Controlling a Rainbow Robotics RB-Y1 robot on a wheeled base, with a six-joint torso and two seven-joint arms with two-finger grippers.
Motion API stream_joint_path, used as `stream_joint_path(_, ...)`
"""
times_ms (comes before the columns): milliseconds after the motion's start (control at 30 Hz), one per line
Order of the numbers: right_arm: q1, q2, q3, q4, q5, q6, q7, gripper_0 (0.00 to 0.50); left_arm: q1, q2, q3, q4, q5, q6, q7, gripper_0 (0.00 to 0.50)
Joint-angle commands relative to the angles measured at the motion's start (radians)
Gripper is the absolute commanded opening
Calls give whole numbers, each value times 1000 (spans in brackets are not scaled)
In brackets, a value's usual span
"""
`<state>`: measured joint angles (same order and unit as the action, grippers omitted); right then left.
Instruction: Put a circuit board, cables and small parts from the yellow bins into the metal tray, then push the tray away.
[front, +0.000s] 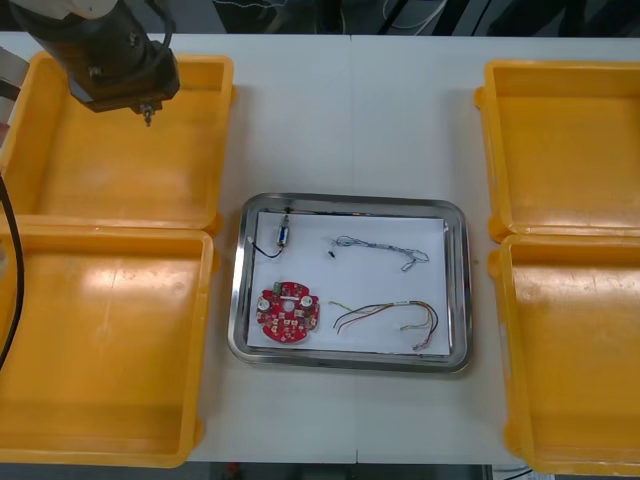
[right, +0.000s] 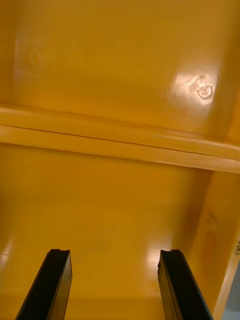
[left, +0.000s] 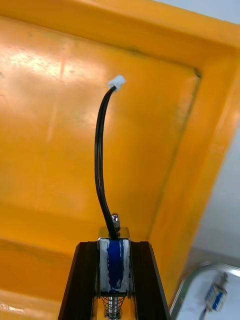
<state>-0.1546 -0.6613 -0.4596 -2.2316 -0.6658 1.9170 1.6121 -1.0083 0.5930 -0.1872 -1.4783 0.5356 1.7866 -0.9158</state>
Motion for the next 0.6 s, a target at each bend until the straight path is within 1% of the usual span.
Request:
stream_joint_path(33, 27, 23, -34, -20, 6, 3, -97, 500, 4, -68, -21, -132, 17, 88, 158, 0)
stream_joint_path(133, 41, 42, -37, -16, 9, 3, -100, 500, 4, -108, -47, -200, 18, 132, 199, 0)
stream_joint_path(333, 84, 45, -44, -14, 2, 3, -101, 500, 4, -156, -162, -290, 37, 133, 296, 0)
stream_joint_path(400, 96, 45, -47, -14, -1, 3, -101, 500, 2, -170, -192, -301, 43, 122, 324, 0)
stream_joint_path(533, 109, 42, -51, 0, -15, 3, -101, 500, 2, -194, -238, -303, 63, 66, 387, 0)
stream_joint_path(600, 110, 34, -60, 12, -44, 3, -104, 500, 2, -203, -288, -301, 64, 28, 416, 0)
